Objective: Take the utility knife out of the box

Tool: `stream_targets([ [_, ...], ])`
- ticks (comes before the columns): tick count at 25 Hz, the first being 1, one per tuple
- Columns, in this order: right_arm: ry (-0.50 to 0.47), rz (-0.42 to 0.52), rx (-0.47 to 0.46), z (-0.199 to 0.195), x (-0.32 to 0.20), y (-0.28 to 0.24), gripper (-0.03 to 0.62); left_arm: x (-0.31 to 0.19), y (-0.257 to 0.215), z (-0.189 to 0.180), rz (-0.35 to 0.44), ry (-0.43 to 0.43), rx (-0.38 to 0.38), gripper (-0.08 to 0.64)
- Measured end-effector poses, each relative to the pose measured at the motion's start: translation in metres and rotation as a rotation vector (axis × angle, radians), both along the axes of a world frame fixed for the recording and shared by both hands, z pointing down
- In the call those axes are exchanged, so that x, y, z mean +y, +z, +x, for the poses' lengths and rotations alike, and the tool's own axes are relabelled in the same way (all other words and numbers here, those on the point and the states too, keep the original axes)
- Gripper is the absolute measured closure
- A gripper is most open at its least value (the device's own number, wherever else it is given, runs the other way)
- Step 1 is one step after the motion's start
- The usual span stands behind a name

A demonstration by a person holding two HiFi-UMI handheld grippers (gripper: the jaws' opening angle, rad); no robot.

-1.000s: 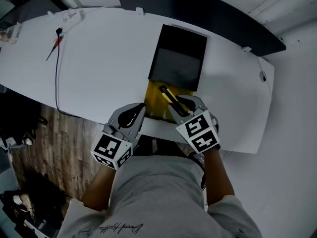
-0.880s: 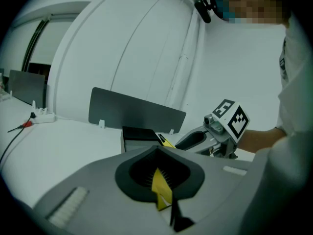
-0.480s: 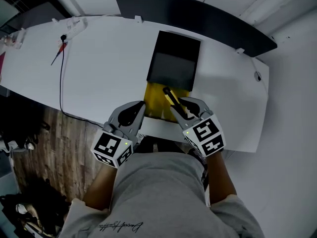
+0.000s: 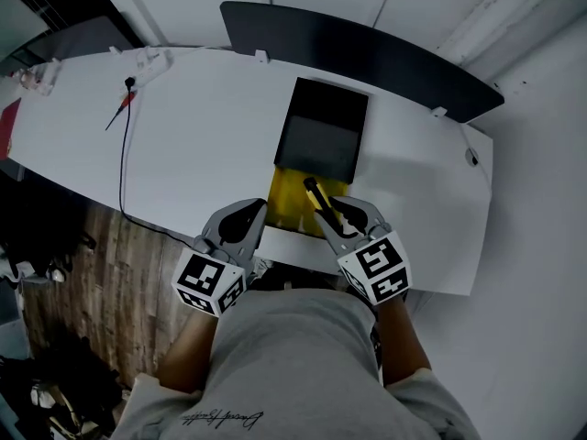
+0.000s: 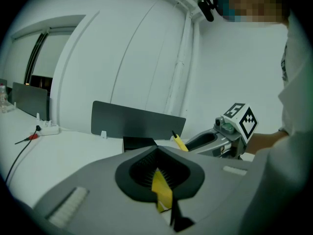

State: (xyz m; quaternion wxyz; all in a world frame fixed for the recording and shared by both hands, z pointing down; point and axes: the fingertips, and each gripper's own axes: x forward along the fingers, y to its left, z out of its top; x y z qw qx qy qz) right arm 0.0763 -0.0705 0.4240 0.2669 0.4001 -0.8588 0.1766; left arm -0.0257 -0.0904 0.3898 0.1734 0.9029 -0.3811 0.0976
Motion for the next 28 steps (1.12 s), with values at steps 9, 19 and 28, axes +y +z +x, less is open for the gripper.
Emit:
stream_targets([
  [9, 0.009, 0.005, -0.013, 0.0009, 0.0014, -0.0024, 0.46, 0.0036, -0.005, -0.0025, 0.013, 0.0, -0.021, 0.558],
  [19, 0.004, -0.001, -0.018, -0.0008, 0.0042, -0.0005, 0.46, 0.0043, -0.0058, 0.0029, 0.012, 0.004, -0.012, 0.558],
  [28, 0.002, -0.008, -0.011, -0.0031, 0.0049, 0.0023, 0.46, 0.0064, -0.0054, 0.0043, 0.008, 0.021, -0.015, 0.558],
])
